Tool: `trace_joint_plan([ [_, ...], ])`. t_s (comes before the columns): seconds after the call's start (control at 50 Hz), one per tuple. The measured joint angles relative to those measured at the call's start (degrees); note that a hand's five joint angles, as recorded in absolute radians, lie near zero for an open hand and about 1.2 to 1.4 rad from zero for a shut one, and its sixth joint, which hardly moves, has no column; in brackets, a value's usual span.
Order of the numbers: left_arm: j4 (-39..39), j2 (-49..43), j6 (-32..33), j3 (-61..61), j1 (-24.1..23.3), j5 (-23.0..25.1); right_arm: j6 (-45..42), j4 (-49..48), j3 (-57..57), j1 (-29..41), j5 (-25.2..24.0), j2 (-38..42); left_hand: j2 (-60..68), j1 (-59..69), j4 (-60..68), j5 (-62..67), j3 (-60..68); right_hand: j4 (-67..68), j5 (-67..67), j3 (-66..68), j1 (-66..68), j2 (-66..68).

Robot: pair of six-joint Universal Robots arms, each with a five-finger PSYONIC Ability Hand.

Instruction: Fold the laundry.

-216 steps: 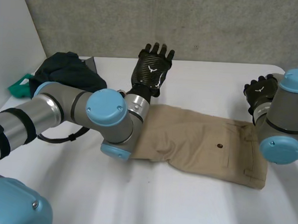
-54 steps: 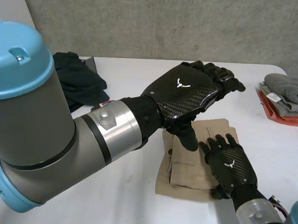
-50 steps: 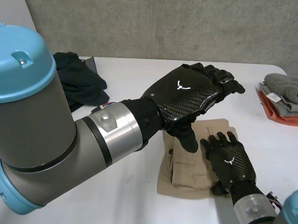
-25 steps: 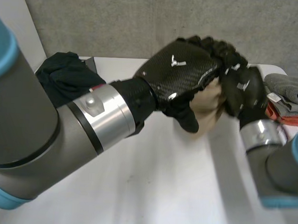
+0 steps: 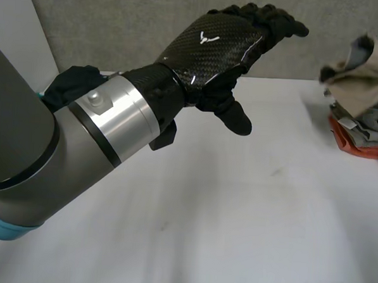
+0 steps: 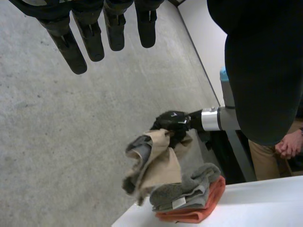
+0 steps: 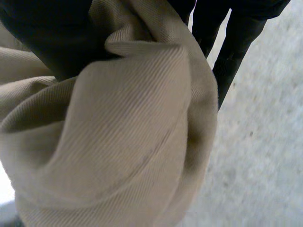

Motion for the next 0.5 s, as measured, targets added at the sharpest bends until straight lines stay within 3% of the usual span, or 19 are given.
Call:
trace_joint_plan([
  [0.2, 0.0, -2.5, 0.3, -0.3, 0.0, 0.0, -7.4, 1.7, -6.1, -5.6, -5.9, 14.7, 0.0, 0.0, 0.0, 0.0, 0.0, 0.1, 2.4, 0.0, 0.0, 0.0],
  [0.34, 0.0, -3.3, 0.3, -0.2, 0.0, -0.1, -13.3, 2.4, -3.7, -6.5, -10.0, 14.6, 0.0, 0.0, 0.0, 0.0, 0.1, 0.2, 4.5, 0.5, 0.0, 0.0],
  [0.5, 0.0, -3.5, 0.2, 0.2, 0.0, -0.2, -12.4, 1.6, -3.4, -6.7, -7.1, 9.2, 0.1, 0.0, 0.0, 0.0, 0.1, 0.2, 4.5, 0.6, 0.0, 0.0],
])
